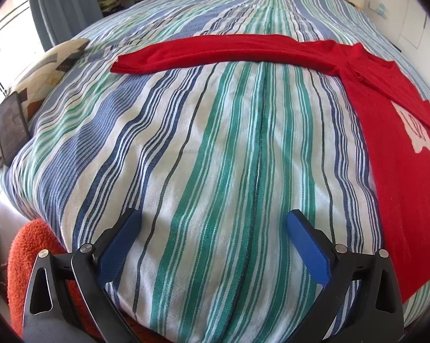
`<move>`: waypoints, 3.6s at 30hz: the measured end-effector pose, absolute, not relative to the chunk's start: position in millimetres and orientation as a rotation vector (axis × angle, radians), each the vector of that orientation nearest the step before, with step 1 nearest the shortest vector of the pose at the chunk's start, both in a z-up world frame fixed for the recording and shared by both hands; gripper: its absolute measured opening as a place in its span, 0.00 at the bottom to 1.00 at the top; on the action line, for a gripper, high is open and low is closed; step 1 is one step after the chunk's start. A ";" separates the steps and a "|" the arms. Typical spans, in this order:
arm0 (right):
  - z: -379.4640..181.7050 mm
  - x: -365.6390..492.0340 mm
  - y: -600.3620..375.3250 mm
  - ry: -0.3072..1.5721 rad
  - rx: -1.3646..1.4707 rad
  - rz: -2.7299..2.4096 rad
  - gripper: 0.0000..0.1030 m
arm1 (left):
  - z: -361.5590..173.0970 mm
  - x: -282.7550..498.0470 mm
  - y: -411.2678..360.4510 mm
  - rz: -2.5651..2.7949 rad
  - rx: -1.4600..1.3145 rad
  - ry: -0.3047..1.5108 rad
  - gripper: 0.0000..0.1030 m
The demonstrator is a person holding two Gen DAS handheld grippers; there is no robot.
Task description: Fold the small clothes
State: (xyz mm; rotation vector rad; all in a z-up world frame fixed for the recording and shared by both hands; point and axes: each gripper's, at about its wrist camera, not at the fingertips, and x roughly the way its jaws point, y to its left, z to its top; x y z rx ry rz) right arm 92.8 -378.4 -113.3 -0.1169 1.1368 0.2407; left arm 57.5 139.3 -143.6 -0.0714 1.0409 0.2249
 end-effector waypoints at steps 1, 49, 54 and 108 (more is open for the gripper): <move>-125.1 84.2 -382.9 1.183 -0.117 0.215 0.74 | -143.5 57.6 139.5 0.224 -0.072 1.041 0.99; -70.5 -54.5 -444.3 0.739 -0.033 -0.271 0.81 | -149.8 56.1 144.2 0.210 -0.097 1.046 1.00; -80.0 -48.3 -439.4 0.770 -0.048 -0.246 0.81 | -152.4 58.8 145.7 0.213 -0.098 1.063 1.00; -94.7 -28.3 -409.0 0.819 -0.218 -0.163 0.81 | 85.6 322.1 -39.3 -0.404 -0.183 0.772 0.03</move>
